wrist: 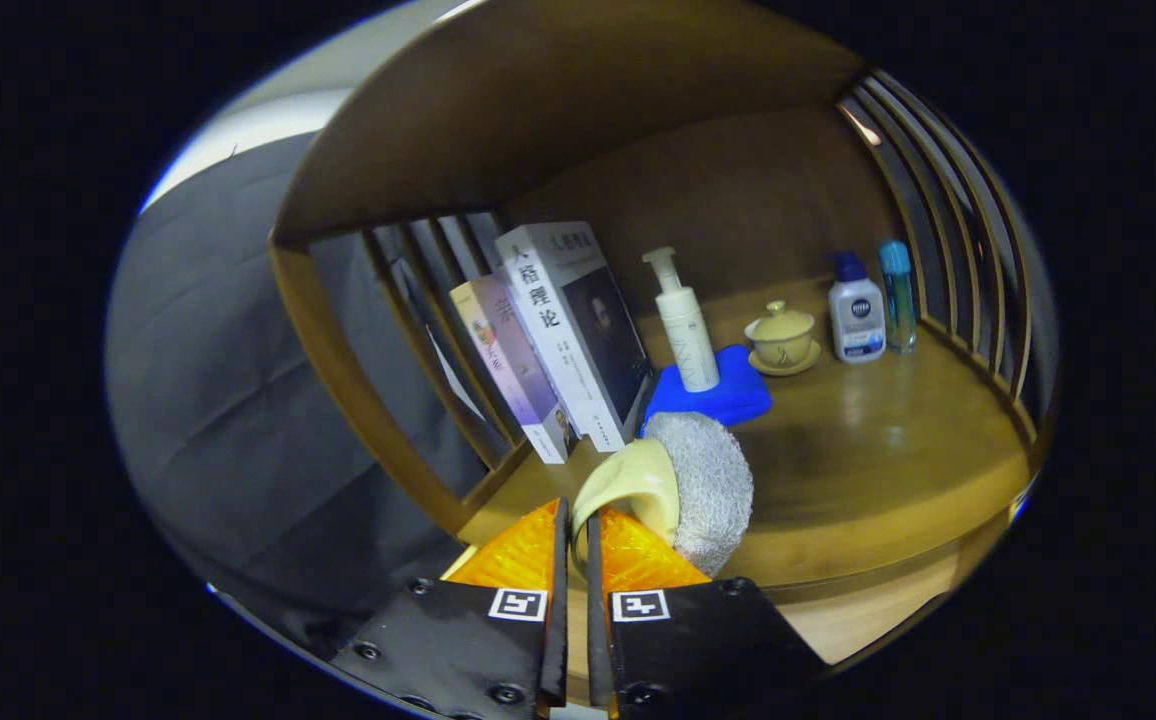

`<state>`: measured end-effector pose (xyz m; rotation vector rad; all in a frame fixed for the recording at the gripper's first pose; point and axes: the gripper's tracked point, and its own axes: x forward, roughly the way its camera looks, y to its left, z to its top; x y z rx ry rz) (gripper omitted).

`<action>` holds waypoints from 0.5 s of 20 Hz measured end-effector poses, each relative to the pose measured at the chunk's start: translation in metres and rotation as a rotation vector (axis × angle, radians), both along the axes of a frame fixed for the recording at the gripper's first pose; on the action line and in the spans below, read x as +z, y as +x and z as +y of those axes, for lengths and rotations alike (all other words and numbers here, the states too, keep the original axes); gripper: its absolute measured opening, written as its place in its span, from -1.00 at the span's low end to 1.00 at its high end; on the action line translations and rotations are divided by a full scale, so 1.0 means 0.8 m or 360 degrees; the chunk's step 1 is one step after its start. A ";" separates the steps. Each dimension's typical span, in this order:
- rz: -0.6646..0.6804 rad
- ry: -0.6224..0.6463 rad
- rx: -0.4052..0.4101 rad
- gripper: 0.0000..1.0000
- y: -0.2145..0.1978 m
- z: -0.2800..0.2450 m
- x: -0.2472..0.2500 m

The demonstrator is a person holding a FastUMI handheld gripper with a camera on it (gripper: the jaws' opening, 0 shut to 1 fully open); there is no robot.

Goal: Pull open the drawer, take out the items inside it, and place them on the countertop above the cabinet.

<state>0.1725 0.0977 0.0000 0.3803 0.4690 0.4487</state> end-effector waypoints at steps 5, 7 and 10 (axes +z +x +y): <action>0.0096 0.0298 -0.0125 -0.90 0.042 -0.027 -0.010; 0.0099 0.0284 -0.0188 -0.87 0.053 -0.044 -0.017; 0.0118 0.0177 -0.0231 -0.32 0.054 -0.060 -0.035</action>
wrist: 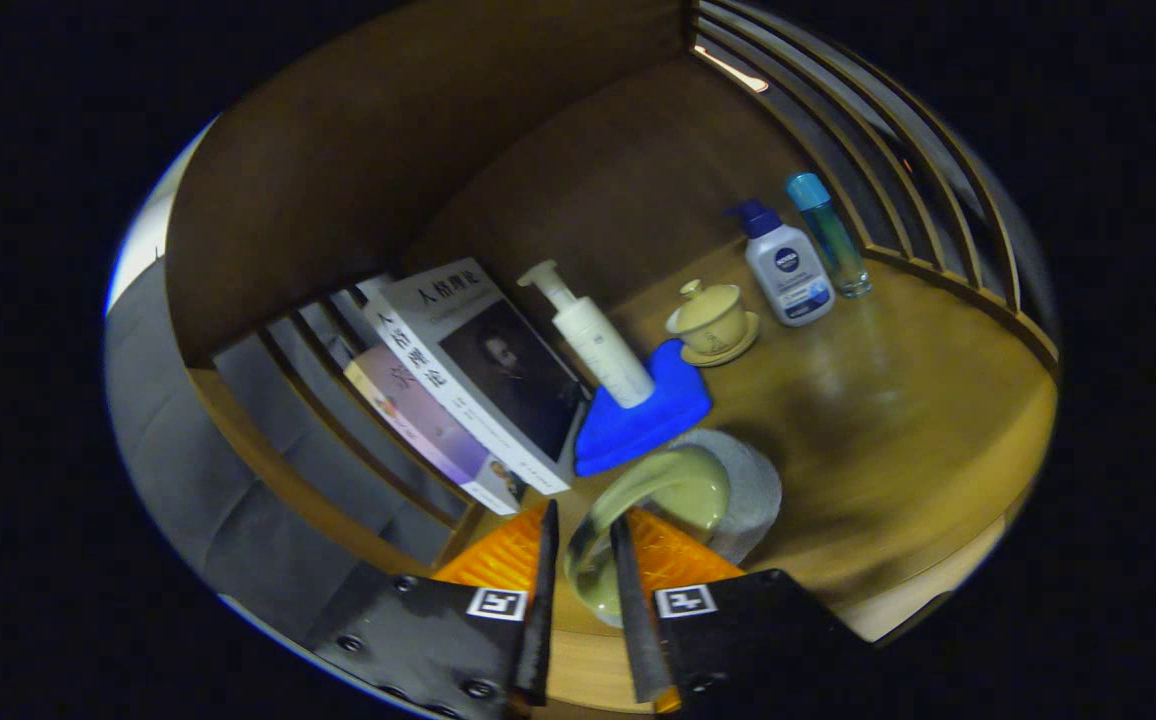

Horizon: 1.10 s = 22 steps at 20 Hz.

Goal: Pull open the drawer, take out the items inside it, and place them on the countertop above the cabinet.

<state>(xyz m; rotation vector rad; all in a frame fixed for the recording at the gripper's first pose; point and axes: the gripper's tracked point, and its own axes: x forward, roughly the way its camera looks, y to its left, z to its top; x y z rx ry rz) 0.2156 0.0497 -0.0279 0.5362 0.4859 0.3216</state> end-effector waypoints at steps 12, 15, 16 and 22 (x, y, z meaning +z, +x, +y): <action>-0.0210 -0.0479 -0.0009 0.95 -0.043 -0.007 0.024; -0.0227 -0.0523 0.0014 0.95 -0.062 -0.008 0.030; -0.0228 -0.0516 0.0020 0.95 -0.066 -0.009 0.033; -0.0251 -0.0464 0.0007 0.95 -0.072 -0.017 0.049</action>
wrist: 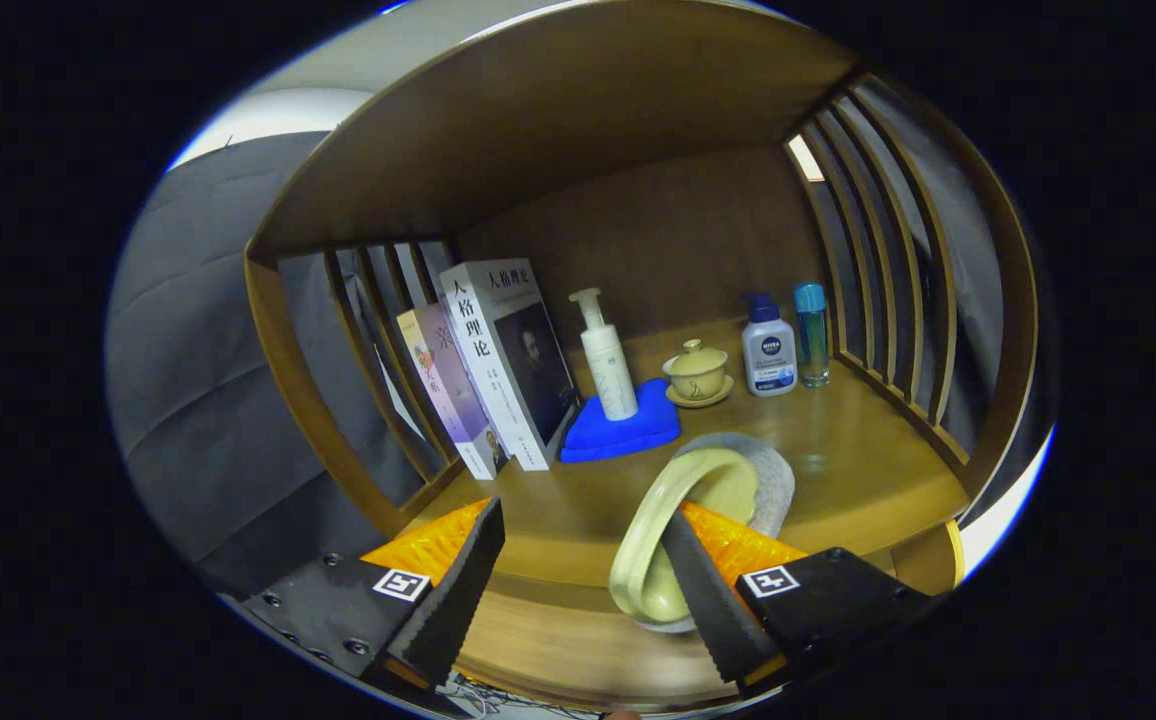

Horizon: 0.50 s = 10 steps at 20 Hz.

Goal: Pull open the drawer, take out the items inside it, and place them on the countertop above the cabinet.

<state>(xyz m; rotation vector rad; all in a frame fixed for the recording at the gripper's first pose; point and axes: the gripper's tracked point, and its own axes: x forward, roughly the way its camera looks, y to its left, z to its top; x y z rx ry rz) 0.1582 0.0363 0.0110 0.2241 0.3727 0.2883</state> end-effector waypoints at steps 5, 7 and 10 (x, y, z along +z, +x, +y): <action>0.0094 -0.0013 0.0067 0.96 0.047 0.018 -0.024; 0.0220 -0.0088 0.0044 0.96 0.047 0.009 -0.053; 0.0182 -0.0257 -0.0017 0.97 0.044 -0.020 -0.061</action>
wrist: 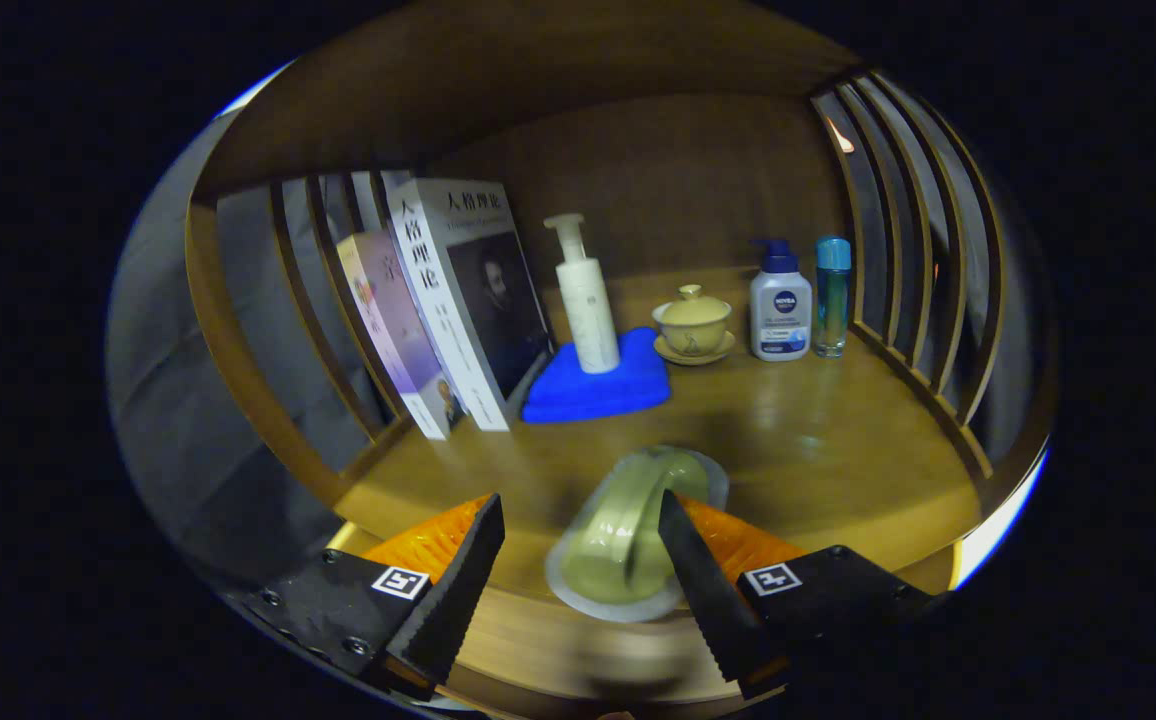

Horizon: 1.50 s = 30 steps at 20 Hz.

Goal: Pull open the drawer, take out the items inside it, and place them on the countertop above the cabinet.

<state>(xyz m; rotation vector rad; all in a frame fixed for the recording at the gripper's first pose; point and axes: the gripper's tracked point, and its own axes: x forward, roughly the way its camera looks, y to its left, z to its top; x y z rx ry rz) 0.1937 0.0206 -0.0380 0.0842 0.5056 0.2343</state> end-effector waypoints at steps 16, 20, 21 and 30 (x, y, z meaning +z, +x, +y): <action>-0.0688 -0.0167 -0.0233 0.95 -0.166 -0.033 0.034; -0.0799 -0.0193 -0.0288 0.96 -0.201 -0.030 0.026; -0.0827 -0.0213 -0.0293 0.96 -0.208 -0.029 0.025; -0.0750 -0.0224 -0.0255 0.96 -0.247 -0.008 -0.052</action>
